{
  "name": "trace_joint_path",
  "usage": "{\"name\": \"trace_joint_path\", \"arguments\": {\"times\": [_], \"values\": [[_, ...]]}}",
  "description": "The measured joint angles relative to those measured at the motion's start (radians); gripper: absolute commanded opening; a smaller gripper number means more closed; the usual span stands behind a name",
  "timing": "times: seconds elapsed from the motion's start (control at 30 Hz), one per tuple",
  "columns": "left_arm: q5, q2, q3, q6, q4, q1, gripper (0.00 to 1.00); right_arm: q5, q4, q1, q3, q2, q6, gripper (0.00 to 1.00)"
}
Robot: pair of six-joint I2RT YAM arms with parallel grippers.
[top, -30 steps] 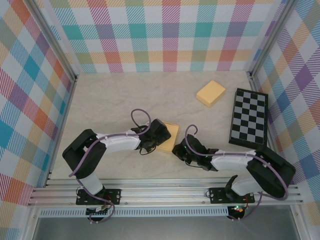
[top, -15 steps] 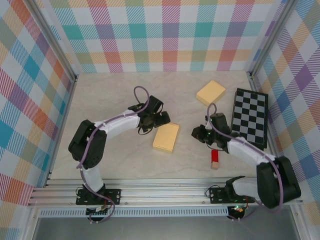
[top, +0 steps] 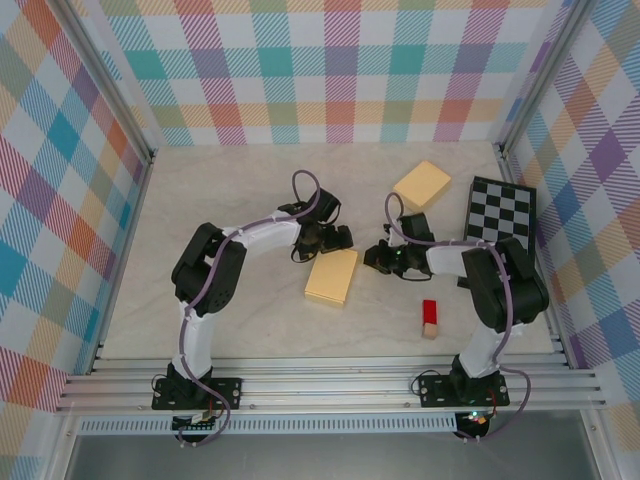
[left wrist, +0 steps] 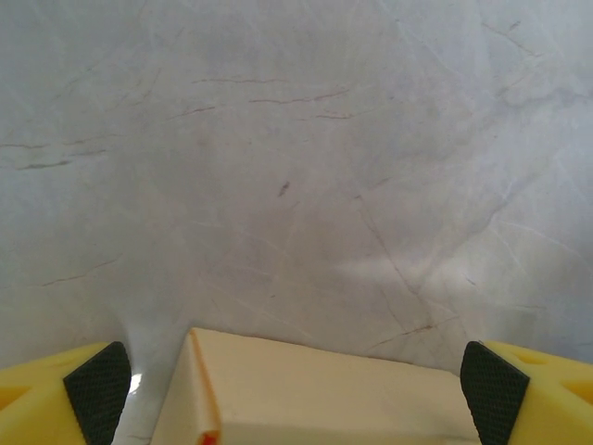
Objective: Fold the paper box
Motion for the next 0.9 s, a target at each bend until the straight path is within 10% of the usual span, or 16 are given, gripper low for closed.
{"name": "trace_joint_path", "arguments": {"times": [0.9], "values": [[-0.031,0.138,0.233,-0.019,-0.221,-0.034,0.92,-0.12,0.111,-0.003,0.053,0.129,0.049,0.1]]}}
